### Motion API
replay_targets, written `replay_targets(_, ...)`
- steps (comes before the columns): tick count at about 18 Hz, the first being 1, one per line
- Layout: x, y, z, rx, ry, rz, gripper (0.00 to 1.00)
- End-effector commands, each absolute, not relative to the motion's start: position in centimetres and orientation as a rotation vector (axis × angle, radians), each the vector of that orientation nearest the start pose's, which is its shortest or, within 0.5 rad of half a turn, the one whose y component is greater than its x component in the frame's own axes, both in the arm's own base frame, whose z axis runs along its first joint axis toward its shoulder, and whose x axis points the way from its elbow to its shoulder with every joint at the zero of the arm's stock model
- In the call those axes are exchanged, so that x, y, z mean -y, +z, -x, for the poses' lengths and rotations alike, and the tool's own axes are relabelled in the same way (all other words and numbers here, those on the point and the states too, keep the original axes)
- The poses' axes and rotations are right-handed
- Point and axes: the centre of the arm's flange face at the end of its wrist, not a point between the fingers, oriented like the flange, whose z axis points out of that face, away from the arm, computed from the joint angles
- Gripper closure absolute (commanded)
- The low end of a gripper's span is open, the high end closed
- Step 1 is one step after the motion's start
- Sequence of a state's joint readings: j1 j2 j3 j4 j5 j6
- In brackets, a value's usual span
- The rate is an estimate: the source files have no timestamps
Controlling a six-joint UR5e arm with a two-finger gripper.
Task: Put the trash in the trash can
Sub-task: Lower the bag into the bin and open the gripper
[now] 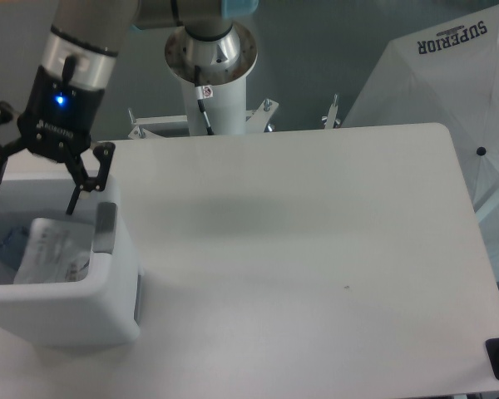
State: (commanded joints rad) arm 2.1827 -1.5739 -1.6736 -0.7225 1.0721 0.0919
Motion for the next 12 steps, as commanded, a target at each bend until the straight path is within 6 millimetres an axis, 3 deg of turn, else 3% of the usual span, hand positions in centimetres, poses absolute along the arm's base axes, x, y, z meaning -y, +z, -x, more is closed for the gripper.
replay_targets(2, -51.9, 55.7, 20.0, 0.436, -0.095, 2.248, 0.00)
replay_targets(4, -51.9, 55.7, 22.8, 0.402, 0.049, 2.277, 0.00)
replay_targets(6, -50.6, 55.7, 26.1, 0.333, 0.235, 2.324, 0.00)
replay_targets(12, -48.3, 55.4, 29.8, 0.217, 0.543, 2.433, 0.00)
